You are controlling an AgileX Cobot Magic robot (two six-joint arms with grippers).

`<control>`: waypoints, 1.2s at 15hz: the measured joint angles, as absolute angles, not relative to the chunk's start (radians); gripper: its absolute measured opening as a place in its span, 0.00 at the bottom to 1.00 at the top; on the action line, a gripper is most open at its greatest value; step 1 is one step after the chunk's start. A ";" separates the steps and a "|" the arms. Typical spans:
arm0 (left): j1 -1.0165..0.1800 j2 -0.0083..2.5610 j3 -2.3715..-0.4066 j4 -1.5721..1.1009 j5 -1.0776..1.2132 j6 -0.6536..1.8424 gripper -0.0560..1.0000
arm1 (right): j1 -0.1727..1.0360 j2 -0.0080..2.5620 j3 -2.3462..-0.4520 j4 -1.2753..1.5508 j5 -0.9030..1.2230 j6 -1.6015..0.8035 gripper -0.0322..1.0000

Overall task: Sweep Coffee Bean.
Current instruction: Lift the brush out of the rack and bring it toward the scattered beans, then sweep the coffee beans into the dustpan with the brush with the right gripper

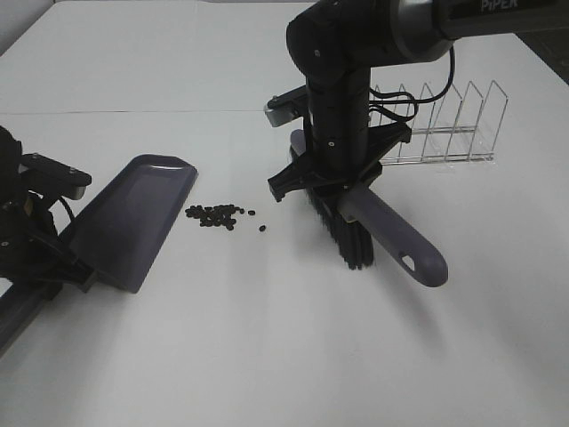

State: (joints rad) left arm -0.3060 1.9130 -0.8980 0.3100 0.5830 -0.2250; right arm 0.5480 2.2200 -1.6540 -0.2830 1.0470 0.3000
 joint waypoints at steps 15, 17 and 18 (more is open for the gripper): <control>-0.306 1.928 -0.912 0.228 0.620 -0.163 0.37 | 0.548 2.434 -1.936 0.180 1.028 0.006 0.37; -0.306 1.928 -0.912 0.226 0.620 -0.161 0.37 | 0.548 2.435 -1.936 0.268 0.997 -0.031 0.37; -0.306 1.928 -0.912 0.226 0.621 -0.161 0.37 | 0.548 2.435 -1.936 0.297 0.980 -0.042 0.37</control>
State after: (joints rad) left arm -0.3060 1.9280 -0.9120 0.2260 0.6210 -0.1610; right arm 0.5480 2.4350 -1.9360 0.2970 0.9800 -0.0420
